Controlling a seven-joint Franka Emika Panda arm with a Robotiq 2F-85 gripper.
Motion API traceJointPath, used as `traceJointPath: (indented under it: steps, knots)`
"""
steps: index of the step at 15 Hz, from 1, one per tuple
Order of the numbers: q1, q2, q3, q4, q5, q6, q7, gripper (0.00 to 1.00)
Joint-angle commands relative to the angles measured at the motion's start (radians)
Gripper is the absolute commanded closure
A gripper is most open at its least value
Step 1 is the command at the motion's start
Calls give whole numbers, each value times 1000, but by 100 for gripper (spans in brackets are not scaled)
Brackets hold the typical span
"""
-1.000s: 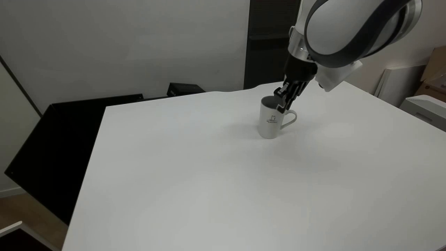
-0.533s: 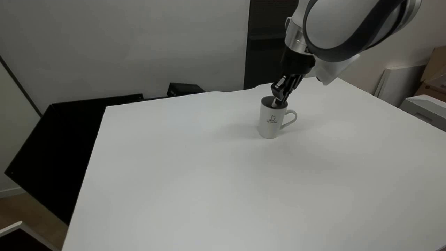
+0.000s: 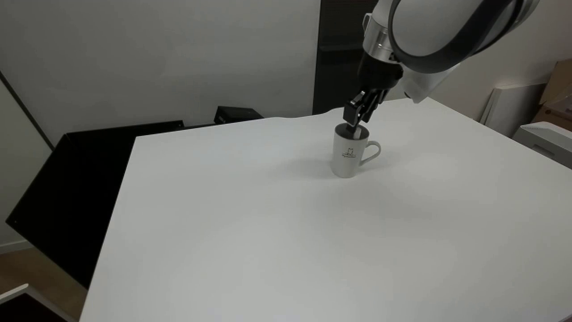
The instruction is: Remove the marker from the white mug
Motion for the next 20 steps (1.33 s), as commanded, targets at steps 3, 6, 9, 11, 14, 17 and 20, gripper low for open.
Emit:
traceJointPath:
  steps: [3, 6, 9, 11, 14, 17, 20]
  knots:
    - [1, 1, -8, 11, -8, 1, 24, 2]
    - [-2, 3, -9, 7, -5, -5, 24, 0]
    - [-5, 14, -8, 7, -1, 1, 24, 0]
    - [-6, 22, -7, 11, 1, 0, 24, 0]
    - [-1, 27, -11, 13, -3, 1, 28, 27]
    - [1, 20, -12, 9, -5, 4, 32, 46]
    - [2, 15, -12, 5, -4, 6, 34, 63]
